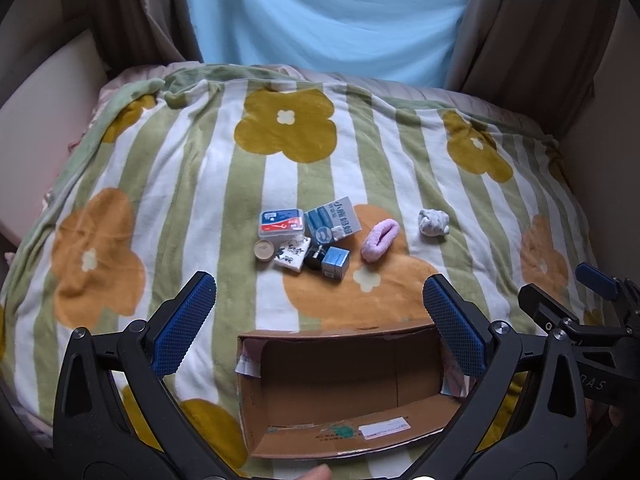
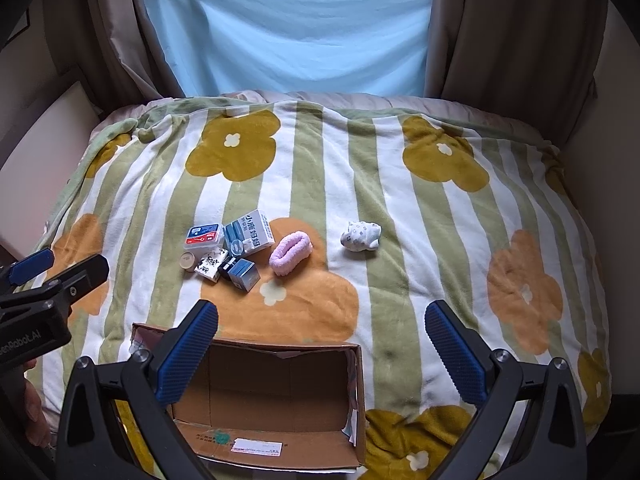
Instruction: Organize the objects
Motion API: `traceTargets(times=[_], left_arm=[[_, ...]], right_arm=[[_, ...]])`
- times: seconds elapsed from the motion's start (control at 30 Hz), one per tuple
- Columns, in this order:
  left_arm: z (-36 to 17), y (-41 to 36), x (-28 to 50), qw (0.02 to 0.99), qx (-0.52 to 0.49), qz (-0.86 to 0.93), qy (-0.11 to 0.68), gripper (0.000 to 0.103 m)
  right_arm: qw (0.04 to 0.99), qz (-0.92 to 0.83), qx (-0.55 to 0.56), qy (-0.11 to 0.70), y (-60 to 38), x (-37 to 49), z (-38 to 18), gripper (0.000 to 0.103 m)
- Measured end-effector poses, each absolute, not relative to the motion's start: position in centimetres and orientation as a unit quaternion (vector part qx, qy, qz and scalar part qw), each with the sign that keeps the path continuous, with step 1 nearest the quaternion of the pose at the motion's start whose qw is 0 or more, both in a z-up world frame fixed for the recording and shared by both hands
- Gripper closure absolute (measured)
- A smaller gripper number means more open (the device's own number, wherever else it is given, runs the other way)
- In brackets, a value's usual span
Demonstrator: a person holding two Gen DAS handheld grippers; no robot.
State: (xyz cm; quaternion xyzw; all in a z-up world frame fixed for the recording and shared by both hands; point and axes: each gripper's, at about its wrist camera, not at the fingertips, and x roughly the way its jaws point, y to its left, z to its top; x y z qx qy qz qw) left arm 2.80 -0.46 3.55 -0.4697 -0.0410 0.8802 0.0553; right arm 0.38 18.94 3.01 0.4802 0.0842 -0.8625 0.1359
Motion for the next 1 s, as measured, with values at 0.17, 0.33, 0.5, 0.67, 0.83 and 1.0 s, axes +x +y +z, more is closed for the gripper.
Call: traceTargets(times=[0.17,0.33,0.5,0.67,0.83,1.0], left_arm=[[4.2,-0.5,3.8,0.054,-0.462,0.885,-0.027,0.000],[4.6,-0.4,4.5,0.058,-0.458,0.887,-0.013,0.000],[4.9,-0.1,4.7,0.072,-0.453,0.889,0.012,0.000],[4.6,0.0,4.0,0.087,-0.454,0.886,0.040,0.000],[2.7,-0.8,1.6,0.098,-0.470,0.876,0.044,0.000],[-0.9,-2.3,-2.1,0.098,-0.495,0.863,0.017,0.000]], right_arm=[[0.139,-0.867,0.473,0.077,19.6,1.5,3.0,0.000],[0.142,-0.867,0.472,0.077,19.7,1.9,2.9,0.000],[0.159,-0.865,0.467,0.089,19.7,2.1,2.9,0.000],[0.185,-0.862,0.459,0.113,19.8,1.7,2.7,0.000],[0.214,-0.852,0.458,0.138,19.5,0.1,1.1,0.000],[0.235,-0.840,0.464,0.153,19.0,-2.1,-1.4,0.000]])
